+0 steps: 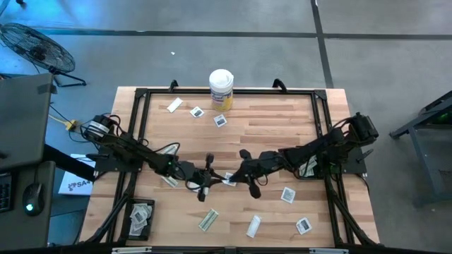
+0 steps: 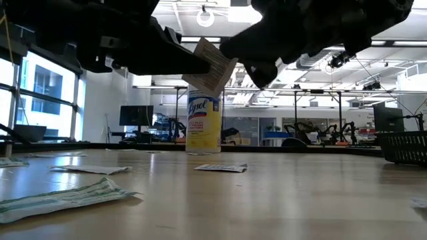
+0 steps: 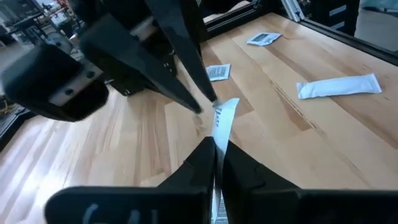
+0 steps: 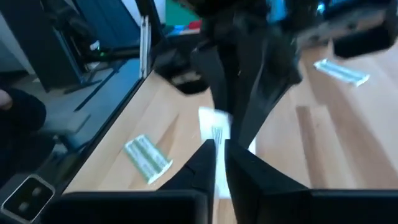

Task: Pick & Place First Aid Supplies
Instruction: Put the white towelette sachet into the left black bin

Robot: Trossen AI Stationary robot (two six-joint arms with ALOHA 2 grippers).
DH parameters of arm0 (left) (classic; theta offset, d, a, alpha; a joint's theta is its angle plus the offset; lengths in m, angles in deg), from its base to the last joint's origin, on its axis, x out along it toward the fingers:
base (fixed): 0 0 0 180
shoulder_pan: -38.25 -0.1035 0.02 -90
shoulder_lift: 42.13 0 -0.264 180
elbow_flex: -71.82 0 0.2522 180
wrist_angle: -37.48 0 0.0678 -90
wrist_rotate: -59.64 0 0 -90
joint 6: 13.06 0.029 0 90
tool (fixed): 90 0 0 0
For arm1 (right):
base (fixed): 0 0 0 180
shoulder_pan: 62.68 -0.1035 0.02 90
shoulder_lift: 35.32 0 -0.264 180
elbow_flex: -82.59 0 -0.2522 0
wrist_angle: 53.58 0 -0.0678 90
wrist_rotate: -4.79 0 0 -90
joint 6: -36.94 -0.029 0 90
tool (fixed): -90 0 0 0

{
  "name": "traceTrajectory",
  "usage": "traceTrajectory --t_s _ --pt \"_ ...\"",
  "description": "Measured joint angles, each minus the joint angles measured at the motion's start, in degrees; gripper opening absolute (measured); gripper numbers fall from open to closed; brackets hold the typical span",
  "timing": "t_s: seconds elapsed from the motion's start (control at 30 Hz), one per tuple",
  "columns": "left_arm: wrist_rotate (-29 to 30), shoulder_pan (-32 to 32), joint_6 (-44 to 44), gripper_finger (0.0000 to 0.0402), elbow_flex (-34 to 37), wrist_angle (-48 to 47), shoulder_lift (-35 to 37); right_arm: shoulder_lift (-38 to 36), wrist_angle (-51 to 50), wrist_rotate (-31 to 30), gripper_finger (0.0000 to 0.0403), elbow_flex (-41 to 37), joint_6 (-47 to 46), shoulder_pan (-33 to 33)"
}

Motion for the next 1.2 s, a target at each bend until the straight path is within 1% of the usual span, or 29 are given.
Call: traceTrajectory --t_s 0.1,0.2,0.27,0.33,0.4,0.47,0.57,0.7,0.77,0.83,0.93,1.03,1.13,1.2 --pt "0.21 0.56 -1.80 0.0004 0.00 -1.32 0.22 0.00 3.75 0.36 0.0058 0.00 2.03 -0.19" --pt "2.17 2.92 -2.35 0.0005 -0.88 -7.41 2.76 -0.07 8.15 0.68 0.0090 0.04 4.55 -0.87" --pt "4.50 5.90 -3.16 0.0003 -3.02 -15.39 5.32 -0.07 10.01 0.01 0.0108 0.04 5.27 -1.19" --pt "7.36 9.73 -5.06 0.0002 -6.64 -25.74 7.52 -0.09 10.66 -0.70 0.0122 0.07 5.41 -1.18" --pt "10.26 13.73 -8.69 0.0002 -11.48 -38.16 8.92 -0.09 10.34 -0.83 0.0131 0.07 5.41 -1.11" --pt "12.79 17.75 -14.50 0.0002 -17.27 -51.55 9.27 -0.09 9.22 -0.81 0.0137 0.07 5.35 -1.14" --pt "13.62 23.15 -27.97 0.0001 -25.91 -70.06 9.02 -0.09 7.96 -0.78 0.0139 0.04 5.41 -1.16" --pt "13.01 29.52 -45.69 0.0001 -34.07 -88.07 8.21 -0.09 7.09 -0.90 0.0140 0.04 5.41 -0.96" --pt "12.31 32.28 -54.67 0.0001 -36.57 -95.04 8.09 -0.09 7.18 -2.08 0.0140 0.04 5.41 -0.64" --pt "10.10 34.75 -65.39 0.0001 -37.58 -101.30 8.11 -0.09 7.28 -3.37 0.0140 0.04 5.43 -0.33" --pt "6.14 38.40 -79.29 0.0000 -37.61 -106.13 7.98 -0.09 7.24 -4.62 0.0140 0.04 5.44 0.22" --pt "3.12 41.52 -88.56 0.0000 -36.84 -108.57 6.75 -0.09 7.22 -5.05 0.0140 0.04 5.44 0.28" --pt "-3.12 43.05 -95.83 0.0000 -36.70 -111.85 4.93 -0.09 7.33 -5.00 0.0140 0.04 5.41 0.26" --pt "-6.90 43.30 -98.61 0.0000 -36.74 -114.26 3.55 -0.08 7.33 -4.97 0.0140 0.04 5.44 0.24"
